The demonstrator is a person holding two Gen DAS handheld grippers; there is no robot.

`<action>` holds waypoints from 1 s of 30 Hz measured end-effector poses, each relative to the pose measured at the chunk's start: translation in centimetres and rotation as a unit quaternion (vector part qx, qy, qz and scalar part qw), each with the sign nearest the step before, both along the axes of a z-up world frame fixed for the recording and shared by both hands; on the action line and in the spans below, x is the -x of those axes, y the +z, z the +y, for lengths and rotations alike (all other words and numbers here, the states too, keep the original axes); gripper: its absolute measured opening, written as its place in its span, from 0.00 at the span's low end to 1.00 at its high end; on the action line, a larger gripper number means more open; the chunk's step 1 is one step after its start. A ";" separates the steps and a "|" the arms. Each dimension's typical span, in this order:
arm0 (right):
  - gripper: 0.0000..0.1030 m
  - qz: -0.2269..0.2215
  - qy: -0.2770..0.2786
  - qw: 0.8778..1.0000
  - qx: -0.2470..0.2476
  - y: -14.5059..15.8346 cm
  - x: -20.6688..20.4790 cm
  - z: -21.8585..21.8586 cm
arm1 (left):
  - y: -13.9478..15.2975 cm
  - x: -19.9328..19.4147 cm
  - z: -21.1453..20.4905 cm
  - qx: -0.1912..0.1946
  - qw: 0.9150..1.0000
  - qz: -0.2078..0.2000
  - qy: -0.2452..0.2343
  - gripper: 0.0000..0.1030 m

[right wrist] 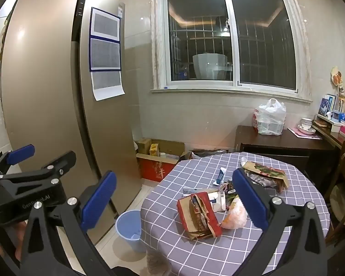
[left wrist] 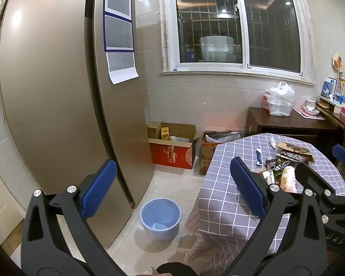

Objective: Collect trash

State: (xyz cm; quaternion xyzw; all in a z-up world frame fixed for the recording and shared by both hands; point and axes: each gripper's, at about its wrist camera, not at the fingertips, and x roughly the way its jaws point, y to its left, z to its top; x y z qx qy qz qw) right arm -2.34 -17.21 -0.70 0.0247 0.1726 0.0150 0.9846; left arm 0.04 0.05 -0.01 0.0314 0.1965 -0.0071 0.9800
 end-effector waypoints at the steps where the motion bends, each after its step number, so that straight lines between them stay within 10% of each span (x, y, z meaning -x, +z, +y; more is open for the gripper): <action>1: 0.96 0.000 0.000 1.000 0.001 0.0 0.0 0.0 | 0.0 0.0 0.0 -0.001 1.000 0.001 0.000 0.94; 30: 0.96 0.009 0.000 1.000 -0.005 -0.6 -0.4 0.4 | -0.2 -0.1 -0.7 -0.008 1.000 0.004 -0.005 0.94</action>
